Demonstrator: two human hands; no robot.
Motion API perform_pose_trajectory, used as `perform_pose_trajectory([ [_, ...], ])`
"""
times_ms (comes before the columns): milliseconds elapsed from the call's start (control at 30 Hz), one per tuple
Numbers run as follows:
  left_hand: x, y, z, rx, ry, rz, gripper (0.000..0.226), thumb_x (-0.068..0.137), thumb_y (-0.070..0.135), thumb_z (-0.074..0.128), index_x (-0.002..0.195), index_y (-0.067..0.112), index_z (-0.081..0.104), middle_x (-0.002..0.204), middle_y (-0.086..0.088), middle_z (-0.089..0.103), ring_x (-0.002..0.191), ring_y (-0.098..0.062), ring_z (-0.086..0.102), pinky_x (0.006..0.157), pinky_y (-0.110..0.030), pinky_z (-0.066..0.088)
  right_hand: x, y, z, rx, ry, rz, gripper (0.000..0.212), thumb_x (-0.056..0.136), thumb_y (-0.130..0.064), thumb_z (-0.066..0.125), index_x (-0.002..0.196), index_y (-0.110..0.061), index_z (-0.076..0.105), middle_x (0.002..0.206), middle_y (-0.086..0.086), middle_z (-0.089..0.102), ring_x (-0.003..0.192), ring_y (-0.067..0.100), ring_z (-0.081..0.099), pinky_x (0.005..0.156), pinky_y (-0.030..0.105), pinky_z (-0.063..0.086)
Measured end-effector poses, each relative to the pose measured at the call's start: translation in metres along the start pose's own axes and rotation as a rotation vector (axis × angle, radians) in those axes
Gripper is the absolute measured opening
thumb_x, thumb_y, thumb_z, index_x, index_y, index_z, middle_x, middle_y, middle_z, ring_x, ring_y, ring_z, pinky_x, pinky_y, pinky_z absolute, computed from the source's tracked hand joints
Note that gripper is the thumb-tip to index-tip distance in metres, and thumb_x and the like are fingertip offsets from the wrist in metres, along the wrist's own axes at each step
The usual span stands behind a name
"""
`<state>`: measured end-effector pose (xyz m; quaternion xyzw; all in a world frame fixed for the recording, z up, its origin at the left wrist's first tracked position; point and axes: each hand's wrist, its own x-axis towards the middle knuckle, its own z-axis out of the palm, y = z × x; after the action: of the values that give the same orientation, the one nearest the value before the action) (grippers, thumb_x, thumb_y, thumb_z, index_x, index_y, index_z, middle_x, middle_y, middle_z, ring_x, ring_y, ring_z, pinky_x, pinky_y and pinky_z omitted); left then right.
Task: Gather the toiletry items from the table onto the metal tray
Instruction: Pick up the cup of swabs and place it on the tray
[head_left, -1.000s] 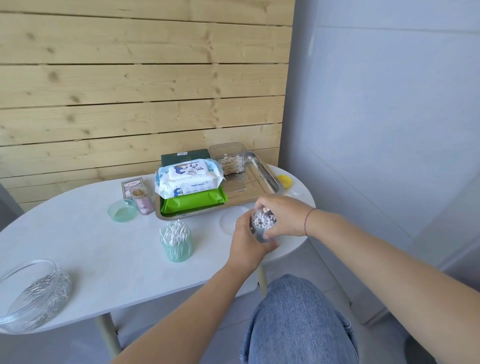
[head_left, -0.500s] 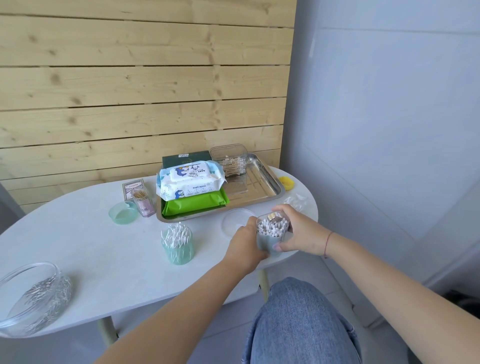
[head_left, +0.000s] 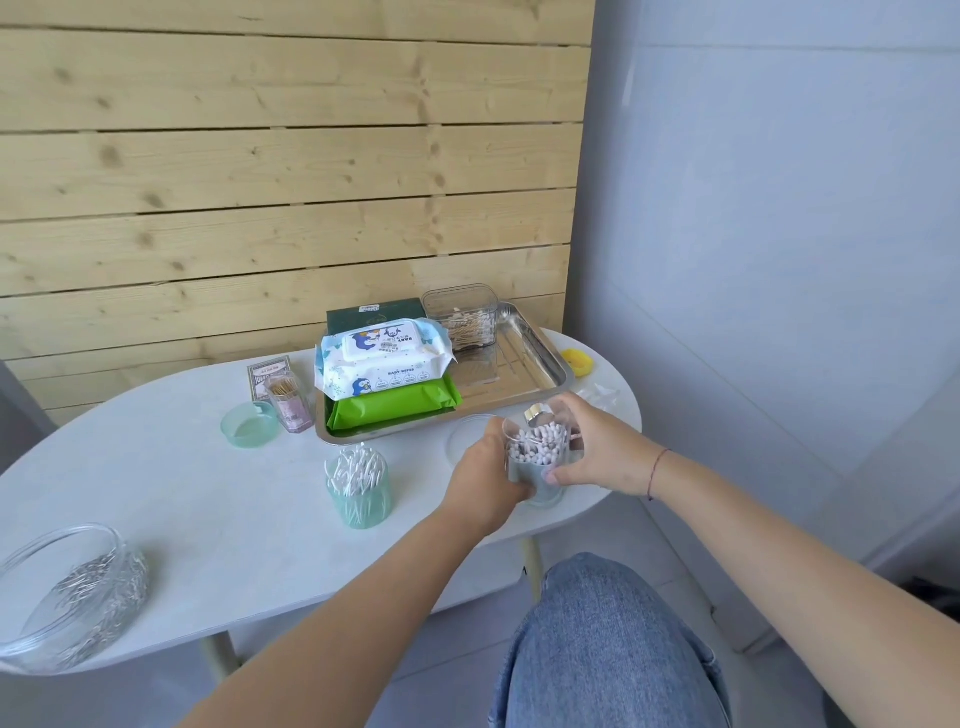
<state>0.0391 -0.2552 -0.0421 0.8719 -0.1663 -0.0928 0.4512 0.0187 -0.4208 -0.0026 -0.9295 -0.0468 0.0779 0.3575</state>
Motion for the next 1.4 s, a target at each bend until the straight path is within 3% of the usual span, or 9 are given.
perform_pose_trajectory([
  [100,-0.003,0.0,0.001,0.029,-0.002,0.002,0.055,0.07,0.007,0.074,0.115,0.011,0.042,0.093,-0.006,0.06,0.083,-0.027,0.055,0.072,-0.033,0.044,-0.004,0.006,0.005,-0.043,0.047,0.004,0.062,0.066,-0.028,0.081,0.115,-0.029,0.045,0.123,-0.007,0.049,0.114,0.011,0.049,0.094,0.028,0.043],
  [167,-0.007,-0.002,0.004,0.028,-0.018,-0.013,0.055,0.07,0.009,0.075,0.115,0.01,0.043,0.091,-0.001,0.058,0.082,-0.024,0.055,0.07,-0.031,0.043,-0.01,0.009,0.01,-0.074,0.079,0.022,0.063,0.067,-0.029,0.079,0.12,-0.029,0.045,0.118,-0.007,0.047,0.103,0.009,0.047,0.088,0.023,0.041],
  [300,-0.014,-0.006,0.008,0.095,-0.048,-0.049,0.051,0.068,0.016,0.075,0.11,0.008,0.048,0.099,-0.011,0.064,0.091,-0.03,0.06,0.073,-0.036,0.047,-0.02,0.014,0.022,-0.066,0.077,0.079,0.081,0.068,-0.034,0.076,0.138,-0.021,0.036,0.13,-0.009,0.048,0.116,0.012,0.051,0.101,0.032,0.043],
  [400,-0.016,-0.009,0.012,0.149,-0.033,-0.061,0.043,0.066,0.017,0.076,0.096,0.01,0.047,0.097,-0.018,0.063,0.093,-0.034,0.057,0.069,-0.035,0.044,-0.02,0.016,0.029,-0.066,0.045,0.141,0.075,0.067,-0.035,0.074,0.132,-0.019,0.041,0.115,-0.001,0.062,0.1,0.019,0.062,0.092,0.037,0.05],
  [500,-0.018,-0.012,0.016,0.134,-0.008,-0.056,0.048,0.063,0.018,0.078,0.102,0.009,0.051,0.098,-0.015,0.064,0.095,-0.032,0.057,0.075,-0.039,0.049,-0.019,0.018,0.034,-0.084,0.055,0.175,0.059,0.065,-0.03,0.075,0.117,-0.015,0.05,0.104,0.005,0.066,0.094,0.022,0.063,0.087,0.039,0.052],
  [900,-0.026,0.012,-0.015,0.079,0.076,0.036,0.047,0.068,0.014,0.079,0.11,0.009,0.059,0.1,-0.008,0.067,0.092,-0.026,0.061,0.08,-0.038,0.05,-0.031,-0.011,0.023,0.1,0.221,0.073,0.052,0.066,-0.02,0.081,0.111,-0.019,0.053,0.106,-0.003,0.059,0.088,0.018,0.064,0.076,0.029,0.052],
  [1100,0.043,0.049,-0.048,0.037,0.184,0.106,0.039,0.065,0.006,0.077,0.102,0.009,0.064,0.103,-0.013,0.066,0.092,-0.028,0.062,0.084,-0.038,0.053,0.024,-0.031,-0.034,0.117,0.286,0.053,0.05,0.064,-0.014,0.082,0.106,-0.021,0.055,0.101,0.005,0.069,0.092,0.024,0.068,0.085,0.034,0.054],
  [1233,0.085,0.056,-0.042,-0.103,0.327,-0.019,0.037,0.076,-0.001,0.066,0.111,0.007,0.062,0.104,-0.008,0.067,0.093,-0.022,0.061,0.075,-0.024,0.043,0.074,-0.031,-0.053,0.131,0.276,0.088,0.048,0.062,-0.018,0.083,0.102,-0.023,0.056,0.102,0.003,0.067,0.094,0.024,0.067,0.087,0.038,0.054],
  [1400,0.118,0.051,-0.016,-0.315,0.456,-0.25,0.052,0.082,-0.004,0.054,0.131,0.009,0.044,0.127,-0.009,0.058,0.119,-0.028,0.054,0.095,-0.033,0.044,0.128,-0.021,-0.041,0.105,0.212,0.121,0.039,0.073,-0.017,0.073,0.11,-0.021,0.064,0.1,-0.002,0.066,0.094,0.014,0.059,0.078,0.023,0.042],
])
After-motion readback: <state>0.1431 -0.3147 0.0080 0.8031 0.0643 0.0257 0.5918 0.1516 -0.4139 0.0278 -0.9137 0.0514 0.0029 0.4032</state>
